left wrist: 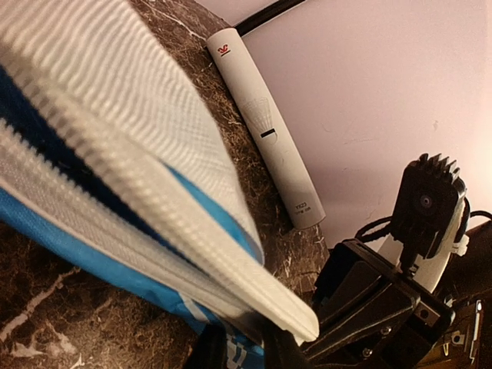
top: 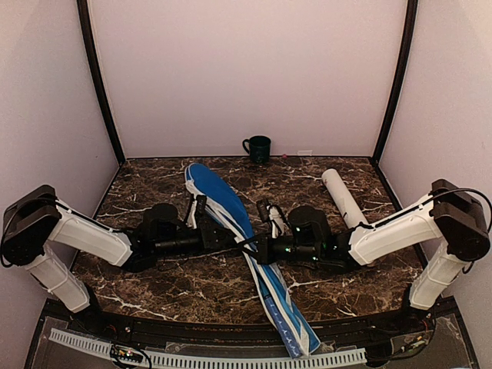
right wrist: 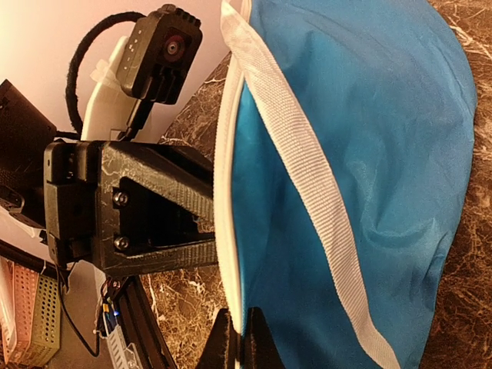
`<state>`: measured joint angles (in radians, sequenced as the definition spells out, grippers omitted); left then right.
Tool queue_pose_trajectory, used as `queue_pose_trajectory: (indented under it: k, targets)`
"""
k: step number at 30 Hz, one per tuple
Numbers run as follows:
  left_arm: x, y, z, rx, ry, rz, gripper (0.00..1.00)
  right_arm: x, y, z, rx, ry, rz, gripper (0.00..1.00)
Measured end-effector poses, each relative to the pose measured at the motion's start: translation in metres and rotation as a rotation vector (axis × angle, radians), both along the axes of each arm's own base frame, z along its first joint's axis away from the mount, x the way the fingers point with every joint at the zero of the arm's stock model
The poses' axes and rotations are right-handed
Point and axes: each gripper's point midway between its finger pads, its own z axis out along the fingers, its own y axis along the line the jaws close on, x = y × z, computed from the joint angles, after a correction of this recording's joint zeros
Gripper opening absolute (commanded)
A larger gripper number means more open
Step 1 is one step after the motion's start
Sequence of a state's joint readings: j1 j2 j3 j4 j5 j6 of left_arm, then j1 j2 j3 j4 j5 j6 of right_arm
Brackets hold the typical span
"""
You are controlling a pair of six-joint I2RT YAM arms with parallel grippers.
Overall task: Pack up the badminton gear
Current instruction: Pass from the right arm to the left
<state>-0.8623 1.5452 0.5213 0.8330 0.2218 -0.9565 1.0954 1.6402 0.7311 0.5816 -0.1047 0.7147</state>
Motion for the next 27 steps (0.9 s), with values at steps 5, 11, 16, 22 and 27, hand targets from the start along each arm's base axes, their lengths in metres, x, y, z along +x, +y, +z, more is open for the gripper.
queue_pose_trajectory:
  k: [5, 11, 16, 22, 27]
  targets:
    - [0.000, -0.001, 0.000, -0.008, 0.010, -0.002, 0.00, -0.001, 0.000, -0.001, -0.002, 0.003, 0.004, 0.00]
    - [-0.001, -0.001, -0.003, -0.008, 0.026, -0.005, 0.00, -0.001, 0.001, -0.006, -0.012, 0.007, 0.009, 0.24]
    - [-0.001, 0.000, -0.005, -0.002, 0.031, -0.002, 0.00, -0.007, 0.003, -0.003, -0.003, 0.007, 0.039, 0.36]
    - [0.000, 0.001, -0.007, 0.005, 0.037, 0.001, 0.00, -0.009, -0.003, -0.003, -0.014, 0.005, 0.030, 0.20]
    - [-0.001, 0.002, -0.006, 0.006, 0.036, 0.000, 0.00, -0.008, -0.010, -0.002, -0.028, 0.000, 0.012, 0.02]
